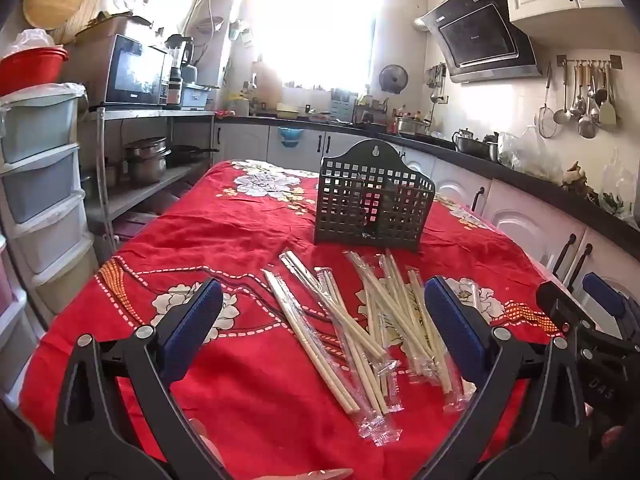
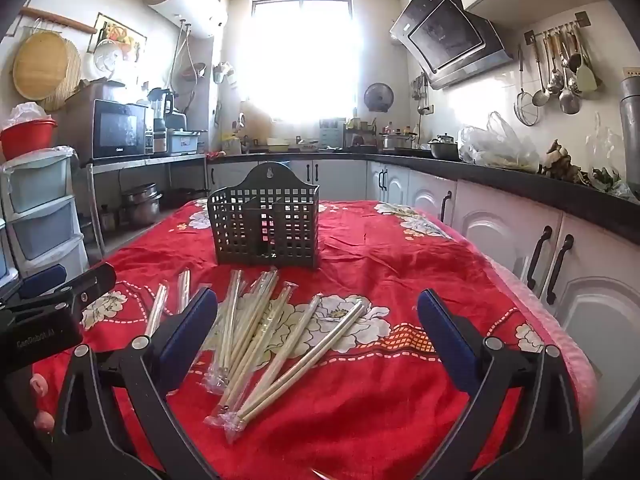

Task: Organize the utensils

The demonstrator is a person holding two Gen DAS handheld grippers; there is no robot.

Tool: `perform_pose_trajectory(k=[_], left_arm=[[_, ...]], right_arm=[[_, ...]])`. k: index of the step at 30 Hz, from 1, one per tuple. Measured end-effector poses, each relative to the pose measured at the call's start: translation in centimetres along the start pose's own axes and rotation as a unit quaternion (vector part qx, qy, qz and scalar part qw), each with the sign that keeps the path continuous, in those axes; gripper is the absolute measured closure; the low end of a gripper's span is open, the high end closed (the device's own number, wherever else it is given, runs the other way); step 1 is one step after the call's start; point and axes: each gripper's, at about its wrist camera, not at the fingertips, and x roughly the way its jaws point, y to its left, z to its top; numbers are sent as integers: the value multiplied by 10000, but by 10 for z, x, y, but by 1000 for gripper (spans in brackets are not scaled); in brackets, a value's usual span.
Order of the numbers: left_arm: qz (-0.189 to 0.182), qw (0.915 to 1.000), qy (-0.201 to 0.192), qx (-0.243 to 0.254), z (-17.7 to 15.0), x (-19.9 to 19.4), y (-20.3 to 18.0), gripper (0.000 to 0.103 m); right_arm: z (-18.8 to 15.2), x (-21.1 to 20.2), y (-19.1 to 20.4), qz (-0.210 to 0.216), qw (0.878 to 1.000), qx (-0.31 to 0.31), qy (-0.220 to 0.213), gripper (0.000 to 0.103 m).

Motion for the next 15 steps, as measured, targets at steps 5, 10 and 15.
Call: perform_pose_trajectory(k=[5,10,15], left_arm=[[-2,10000,-1,9,1,1,0,10],[-13,10000,-22,2,0,0,0,10],[-7,10000,-28,-2,0,0,0,10]], right_arm=[[0,-3,0,27,10000,16,-1,6],[-5,-8,-4,6,10000,31,8,6],[0,-2,2,-6,10000,-23,57,6]])
